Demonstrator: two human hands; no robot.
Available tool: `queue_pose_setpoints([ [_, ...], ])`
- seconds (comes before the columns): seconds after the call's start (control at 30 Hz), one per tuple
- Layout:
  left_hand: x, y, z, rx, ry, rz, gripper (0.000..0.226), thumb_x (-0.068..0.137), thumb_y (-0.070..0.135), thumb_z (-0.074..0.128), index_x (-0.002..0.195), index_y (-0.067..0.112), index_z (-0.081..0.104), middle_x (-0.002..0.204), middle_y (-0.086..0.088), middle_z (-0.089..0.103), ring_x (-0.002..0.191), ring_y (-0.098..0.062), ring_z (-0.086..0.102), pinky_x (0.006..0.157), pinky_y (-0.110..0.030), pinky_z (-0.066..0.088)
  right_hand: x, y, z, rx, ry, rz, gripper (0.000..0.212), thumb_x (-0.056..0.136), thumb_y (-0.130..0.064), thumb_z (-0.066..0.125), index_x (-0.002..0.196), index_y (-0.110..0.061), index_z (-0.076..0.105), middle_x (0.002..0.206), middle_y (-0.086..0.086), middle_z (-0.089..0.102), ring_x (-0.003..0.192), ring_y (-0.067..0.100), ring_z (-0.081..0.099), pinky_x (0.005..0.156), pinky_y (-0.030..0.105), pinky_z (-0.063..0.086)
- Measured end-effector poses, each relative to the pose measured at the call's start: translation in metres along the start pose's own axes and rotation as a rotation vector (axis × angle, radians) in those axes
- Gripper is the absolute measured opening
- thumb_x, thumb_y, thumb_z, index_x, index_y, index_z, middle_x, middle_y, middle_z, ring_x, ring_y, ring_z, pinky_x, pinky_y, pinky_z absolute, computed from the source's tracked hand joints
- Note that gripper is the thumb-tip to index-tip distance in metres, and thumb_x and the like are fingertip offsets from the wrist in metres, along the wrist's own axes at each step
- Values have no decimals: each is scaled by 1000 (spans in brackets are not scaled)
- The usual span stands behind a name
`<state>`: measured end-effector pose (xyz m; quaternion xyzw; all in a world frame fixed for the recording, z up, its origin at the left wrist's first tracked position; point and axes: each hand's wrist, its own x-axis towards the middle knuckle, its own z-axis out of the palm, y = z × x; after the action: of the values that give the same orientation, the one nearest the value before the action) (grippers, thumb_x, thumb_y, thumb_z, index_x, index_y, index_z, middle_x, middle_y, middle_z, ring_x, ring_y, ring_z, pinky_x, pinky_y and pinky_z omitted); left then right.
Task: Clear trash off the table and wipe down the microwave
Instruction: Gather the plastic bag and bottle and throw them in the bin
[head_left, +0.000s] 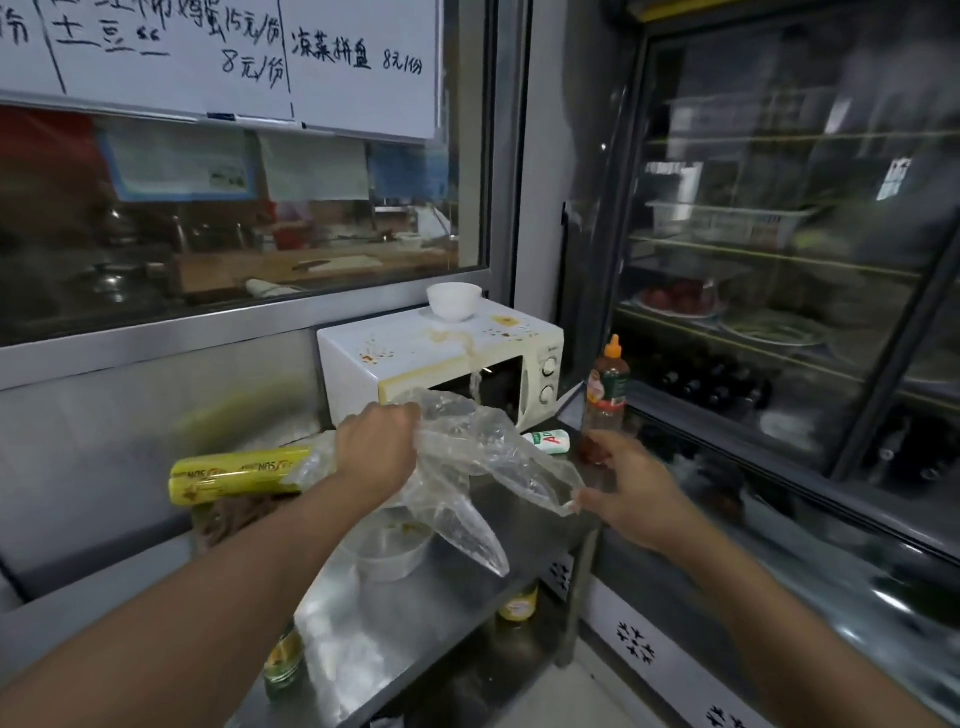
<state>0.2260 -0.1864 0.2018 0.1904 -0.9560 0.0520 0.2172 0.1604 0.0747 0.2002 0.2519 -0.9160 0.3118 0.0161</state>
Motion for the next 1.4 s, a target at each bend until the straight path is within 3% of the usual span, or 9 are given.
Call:
queue_pose_setpoints([
  [0.17, 40, 31, 17, -41, 31, 22, 33, 80, 5, 54, 109, 19, 59, 99, -3, 65, 97, -25, 59, 66, -30, 35, 29, 28, -12, 46, 11, -5, 55, 77, -29, 72, 125, -27, 45, 122, -1, 49, 106, 17, 50, 90, 32, 44],
  [0.27, 73, 45, 34, -56, 38, 10, 33, 78, 4, 54, 108, 18, 60, 97, -4, 65, 97, -25, 58, 68, -32, 40, 63, 46, -18, 33, 21, -19, 48, 76, -25, 72, 117, -17, 49, 115, 5, 54, 99, 22, 54, 85, 39, 48],
  [0.37, 108, 57, 54, -62, 42, 1, 30, 77, 2, 54, 103, 16, 60, 92, -5, 64, 92, -25, 58, 61, -31, 36, 109, 61, -23, -40, 5, -53, 56, 77, -26, 71, 126, -18, 45, 116, 4, 55, 100, 21, 52, 76, 31, 41],
  [0.6, 169, 59, 71, 14, 36, -37, 26, 77, -1, 51, 96, 14, 58, 89, -5, 63, 86, -25, 58, 59, -30, 35, 200, 68, -17, 41, -17, -99, 65, 79, -26, 69, 135, -19, 39, 124, 0, 48, 115, 18, 47, 88, 25, 36],
  [0.77, 184, 45, 77, 58, 40, -92, 23, 78, 2, 52, 96, 15, 58, 90, -6, 63, 87, -27, 58, 61, -31, 38, 260, 61, -3, 42, -112, -182, 71, 82, -27, 68, 142, -18, 31, 143, 6, 38, 129, 22, 40, 106, 38, 37],
  [0.93, 184, 40, 84, 89, 27, -192, 22, 79, 6, 52, 96, 18, 59, 92, -4, 62, 87, -27, 59, 60, -29, 37, 329, 50, 23, 54, -178, -314, 60, 88, -20, 59, 141, -19, 31, 142, 6, 38, 128, 22, 41, 100, 30, 35],
  [1.13, 174, 56, 85, 195, -24, -395, 20, 80, 11, 51, 97, 20, 57, 96, -2, 61, 90, -27, 60, 60, -30, 35, 403, 31, 58, 66, -342, -505, 52, 92, -22, 52, 140, -21, 33, 140, 7, 39, 123, 23, 43, 96, 31, 37],
  [1.27, 159, 70, 84, 248, -71, -498, 16, 80, 11, 50, 93, 18, 56, 94, -3, 60, 88, -29, 59, 60, -32, 34, 432, 21, 84, 7, -441, -599, 53, 90, -5, 50, 139, -21, 37, 136, 10, 42, 121, 27, 44, 85, 26, 36],
  [1.4, 142, 78, 86, 291, -94, -589, 14, 82, 16, 51, 93, 22, 56, 93, 0, 60, 91, -27, 57, 60, -31, 32, 446, 14, 100, -70, -529, -641, 57, 84, -3, 55, 137, -21, 43, 132, 14, 46, 121, 32, 45, 95, 35, 43],
])
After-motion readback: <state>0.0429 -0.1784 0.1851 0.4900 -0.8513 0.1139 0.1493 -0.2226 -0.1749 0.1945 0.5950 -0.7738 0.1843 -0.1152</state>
